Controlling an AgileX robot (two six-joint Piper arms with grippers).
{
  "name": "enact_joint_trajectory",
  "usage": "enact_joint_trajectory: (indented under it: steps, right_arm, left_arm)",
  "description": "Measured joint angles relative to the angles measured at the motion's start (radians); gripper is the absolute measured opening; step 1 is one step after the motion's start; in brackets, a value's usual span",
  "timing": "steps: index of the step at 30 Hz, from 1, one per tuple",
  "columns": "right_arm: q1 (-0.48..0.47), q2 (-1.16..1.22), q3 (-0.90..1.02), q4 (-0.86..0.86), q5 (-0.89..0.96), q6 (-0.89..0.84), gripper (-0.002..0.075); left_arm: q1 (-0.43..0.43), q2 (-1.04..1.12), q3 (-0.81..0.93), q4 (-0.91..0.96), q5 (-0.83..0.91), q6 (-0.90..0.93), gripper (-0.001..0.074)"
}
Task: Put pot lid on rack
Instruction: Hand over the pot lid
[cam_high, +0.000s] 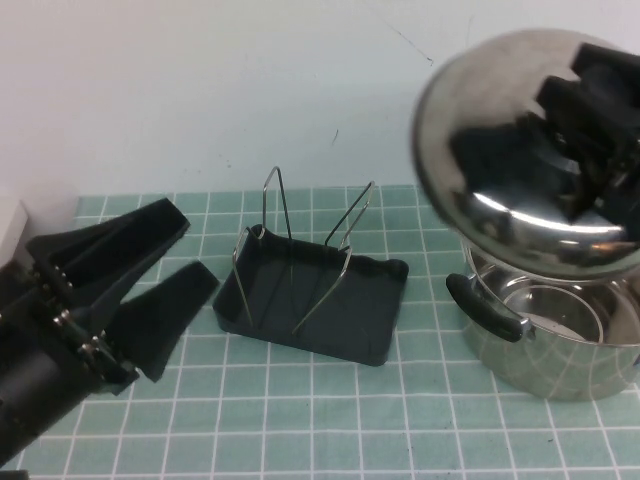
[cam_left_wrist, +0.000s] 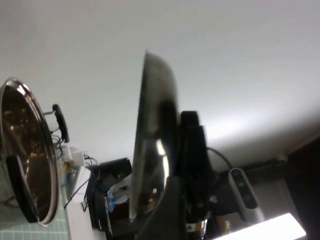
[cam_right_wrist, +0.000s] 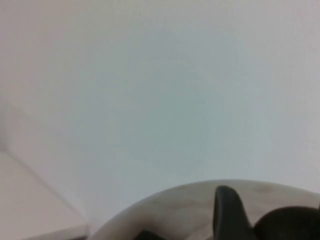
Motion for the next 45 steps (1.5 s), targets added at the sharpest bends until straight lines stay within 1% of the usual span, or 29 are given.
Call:
enact_joint_trajectory:
  steps: [2,5,12,16,20,21,23,24,26,28,29,30,38,39,40,43,45]
  right_arm:
    - [0.063,-0.021,-0.042,-0.052,-0.009,0.056,0.0335]
    - [0.179,-0.03,-0.106,-0.113,-0.006,0.124,0.0335]
    - [0.476,-0.014,-0.204,-0.145,0.184,0.157,0.0335]
    - [0.569,0.026,-0.228,-0.145,0.263,0.157,0.0335]
    - [0.615,0.072,-0.239,-0.124,0.28,0.157,0.0335]
    - [0.621,0.084,-0.24,-0.111,0.28,0.157,0.0335]
    - [0.626,0.104,-0.24,-0.086,0.265,0.157,0.0335]
    - [0.626,0.115,-0.24,-0.076,0.246,0.157,0.0335]
    - [0.626,0.131,-0.24,-0.048,0.216,0.157,0.0335]
    - [0.626,0.141,-0.24,-0.02,0.183,0.157,0.0335]
    - [0.626,0.144,-0.24,-0.014,0.183,0.157,0.0335]
    - [0.625,0.151,-0.24,-0.007,0.168,0.157,0.0335]
    - [0.625,0.159,-0.241,0.006,0.157,0.157,0.0335]
    - [0.625,0.159,-0.241,0.006,0.157,0.16,0.0347]
    - [0.625,0.159,-0.241,0.008,0.151,0.164,0.0383]
    - [0.625,0.159,-0.243,0.014,0.098,0.166,0.0545]
    - [0.625,0.159,-0.243,0.015,0.052,0.165,0.0606]
  left_arm:
    - [0.0,0.0,0.0,0.036,0.0,-0.032,0.0668]
    - [0.0,0.0,0.0,0.048,-0.002,-0.05,0.0685]
    - [0.0,0.0,0.0,0.038,-0.005,-0.054,0.0691]
    - [0.0,0.0,0.0,0.034,-0.005,-0.046,0.0692]
    - [0.0,0.0,0.0,0.031,-0.005,-0.02,0.0686]
    - [0.0,0.0,0.0,0.031,-0.007,-0.011,0.0673]
    - [0.0,0.0,0.0,0.031,-0.007,0.01,0.0616]
    - [0.0,0.0,0.0,0.031,-0.007,0.017,0.0562]
    - [0.0,0.0,0.0,0.029,-0.007,0.024,0.0426]
    - [0.0,0.0,0.0,0.027,-0.004,0.02,0.0236]
    - [0.0,0.0,-0.001,0.02,-0.026,0.02,0.0188]
    - [0.0,0.0,-0.003,0.015,-0.032,0.02,0.0174]
    - [0.0,-0.002,-0.003,0.007,-0.036,0.026,0.0174]
    - [0.0,-0.002,-0.003,0.007,-0.036,0.029,0.0174]
    - [0.0,-0.002,-0.003,0.01,-0.036,0.033,0.0174]
    - [0.0,0.0,-0.005,0.035,-0.02,0.038,0.0169]
    - [0.0,0.0,-0.018,0.056,-0.004,0.041,0.017]
